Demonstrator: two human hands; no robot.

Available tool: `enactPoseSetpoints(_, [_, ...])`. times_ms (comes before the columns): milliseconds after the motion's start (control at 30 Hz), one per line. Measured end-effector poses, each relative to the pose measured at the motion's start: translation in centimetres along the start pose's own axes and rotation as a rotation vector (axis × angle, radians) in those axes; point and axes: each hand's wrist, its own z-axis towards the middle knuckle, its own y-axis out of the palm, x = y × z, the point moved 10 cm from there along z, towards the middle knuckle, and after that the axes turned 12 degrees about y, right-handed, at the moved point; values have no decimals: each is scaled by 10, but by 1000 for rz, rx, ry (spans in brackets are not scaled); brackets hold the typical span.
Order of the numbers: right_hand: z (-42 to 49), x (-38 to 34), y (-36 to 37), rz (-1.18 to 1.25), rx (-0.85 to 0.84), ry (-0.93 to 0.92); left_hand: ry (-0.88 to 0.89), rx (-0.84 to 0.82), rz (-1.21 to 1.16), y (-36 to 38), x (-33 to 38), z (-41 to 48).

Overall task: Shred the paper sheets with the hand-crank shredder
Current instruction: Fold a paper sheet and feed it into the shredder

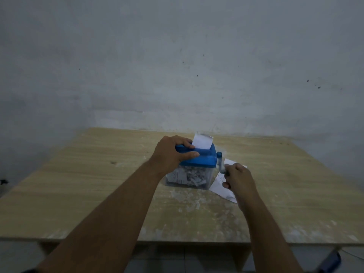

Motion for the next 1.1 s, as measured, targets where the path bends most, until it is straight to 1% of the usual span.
enactPoseSetpoints(100, [-15, -37, -11, 17, 19, -61, 6, -16, 40, 0, 0, 0])
enactPoseSetpoints(200, [-16, -69, -12, 58, -49, -116, 25, -46, 73, 0, 1, 1])
enactPoseSetpoints(267, [-11, -89, -9, 4, -104, -154, 36, -75, 89, 0, 2, 3])
enactPoseSetpoints(367, [7, -107, -3, -23, -157, -150, 42, -81, 82, 1, 3, 2])
enactPoseSetpoints(433, [27, -109, 1, -17, -162, -125, 48, -60, 60, 0, 3, 2])
enactPoseSetpoints(533, [55, -99, 9, -140, -93, -93, 58, -50, 76, 1, 3, 1])
enactPoseSetpoints(667, [78, -61, 25, -237, -112, 12, 47, -24, 38, 0, 3, 0])
enactPoseSetpoints(867, [60, 14, 23, -70, -123, 182, 37, 38, -42, 3, 2, -5])
enactPoseSetpoints(1000, [22, 17, 7, -131, 15, 84, 25, 40, -47, 3, 2, -6])
enactPoseSetpoints(1100, [-7, 1, -8, -101, 107, 2, 13, 29, -28, 2, 3, -5])
